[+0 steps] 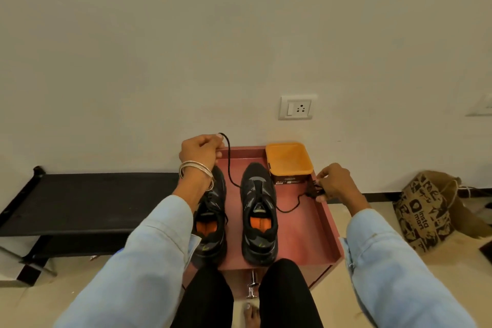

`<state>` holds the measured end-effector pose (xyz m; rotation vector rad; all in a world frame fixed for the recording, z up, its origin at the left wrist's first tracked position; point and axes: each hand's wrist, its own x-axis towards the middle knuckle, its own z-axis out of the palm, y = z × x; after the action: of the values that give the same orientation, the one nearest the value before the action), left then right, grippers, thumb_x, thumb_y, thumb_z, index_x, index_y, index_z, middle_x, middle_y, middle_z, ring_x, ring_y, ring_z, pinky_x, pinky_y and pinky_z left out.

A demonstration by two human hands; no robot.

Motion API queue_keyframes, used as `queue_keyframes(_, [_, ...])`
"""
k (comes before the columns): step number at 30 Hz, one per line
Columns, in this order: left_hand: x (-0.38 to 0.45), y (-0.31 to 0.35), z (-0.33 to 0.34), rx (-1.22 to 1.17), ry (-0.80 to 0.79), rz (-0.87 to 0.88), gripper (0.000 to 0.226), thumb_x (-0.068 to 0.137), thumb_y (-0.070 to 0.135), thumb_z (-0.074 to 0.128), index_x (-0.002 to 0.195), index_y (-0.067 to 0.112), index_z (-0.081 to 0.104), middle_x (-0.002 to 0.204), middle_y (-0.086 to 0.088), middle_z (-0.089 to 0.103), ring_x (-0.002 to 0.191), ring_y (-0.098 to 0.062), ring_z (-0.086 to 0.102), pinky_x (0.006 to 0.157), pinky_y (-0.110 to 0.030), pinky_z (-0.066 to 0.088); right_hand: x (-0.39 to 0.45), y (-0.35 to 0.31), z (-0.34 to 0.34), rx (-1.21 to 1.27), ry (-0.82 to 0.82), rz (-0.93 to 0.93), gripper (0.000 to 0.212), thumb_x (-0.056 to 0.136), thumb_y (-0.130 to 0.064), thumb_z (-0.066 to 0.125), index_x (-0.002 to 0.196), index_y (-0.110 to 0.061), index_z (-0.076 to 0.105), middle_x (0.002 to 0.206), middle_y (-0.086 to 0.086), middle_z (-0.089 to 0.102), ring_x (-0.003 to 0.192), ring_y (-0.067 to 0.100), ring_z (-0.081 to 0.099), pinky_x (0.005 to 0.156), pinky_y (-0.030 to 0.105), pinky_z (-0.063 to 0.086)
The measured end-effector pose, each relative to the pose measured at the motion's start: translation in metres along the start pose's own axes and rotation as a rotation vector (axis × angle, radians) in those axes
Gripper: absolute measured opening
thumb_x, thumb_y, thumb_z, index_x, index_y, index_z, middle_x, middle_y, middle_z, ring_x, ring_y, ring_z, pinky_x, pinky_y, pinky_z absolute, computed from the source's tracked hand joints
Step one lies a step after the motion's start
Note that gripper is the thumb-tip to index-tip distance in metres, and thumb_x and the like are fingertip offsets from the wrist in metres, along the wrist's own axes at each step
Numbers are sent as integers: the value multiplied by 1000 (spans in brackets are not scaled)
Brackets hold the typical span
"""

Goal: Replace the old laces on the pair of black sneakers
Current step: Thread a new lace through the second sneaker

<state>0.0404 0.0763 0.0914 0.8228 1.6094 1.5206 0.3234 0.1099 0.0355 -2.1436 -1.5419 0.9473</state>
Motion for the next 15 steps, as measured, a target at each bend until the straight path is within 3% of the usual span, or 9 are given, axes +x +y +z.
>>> queue_keyframes(2, [-6,3,4,77,-84,94,11,84,19,70,74,22,71,68,2,70,54,-12,58,59,-26,51,-2,-5,4,-283,-31,-61,24,91,-3,57,115,0,57,111,22,60,87,34,65,70,33,55])
queue_keyframes(4, [-14,7,12,166,-175,188,9,84,19,70,76,24,71,69,3,70,54,-11,60,61,-25,51,-5,-18,6,-477,45,-188,29,91,-6,55,120,-2,56,120,21,58,104,34,58,85,36,49])
queue_keyframes(7, [-21,12,25,256,-320,296,9,82,20,71,80,29,72,74,3,72,58,-13,65,67,-27,55,-18,-48,4,-233,-2,-416,42,87,-8,67,127,-5,57,125,11,60,114,26,57,92,27,46])
queue_keyframes(9, [-23,16,35,309,-372,363,10,79,21,74,80,31,73,71,8,71,61,-11,65,68,-24,55,-38,-73,2,200,-204,-546,49,80,-6,74,127,-8,59,117,3,65,109,17,63,86,19,49])
queue_keyframes(11, [-22,18,42,386,-342,413,8,76,22,77,84,24,75,69,13,67,62,-4,62,66,-13,51,-50,-89,2,491,-341,-594,46,79,-3,74,123,-8,61,108,7,70,100,20,68,85,29,52])
queue_keyframes(13, [-17,18,43,416,-290,411,12,73,19,79,84,19,75,68,8,67,61,-6,63,62,-13,52,-53,-96,7,592,-343,-567,37,82,-2,71,118,-3,63,94,17,71,79,24,70,76,40,53])
queue_keyframes(15, [-11,15,41,421,-270,388,13,70,16,82,80,18,72,67,2,68,58,-14,66,61,-21,55,-49,-95,8,552,-257,-533,26,87,-4,66,112,1,66,76,15,67,53,6,61,57,26,51])
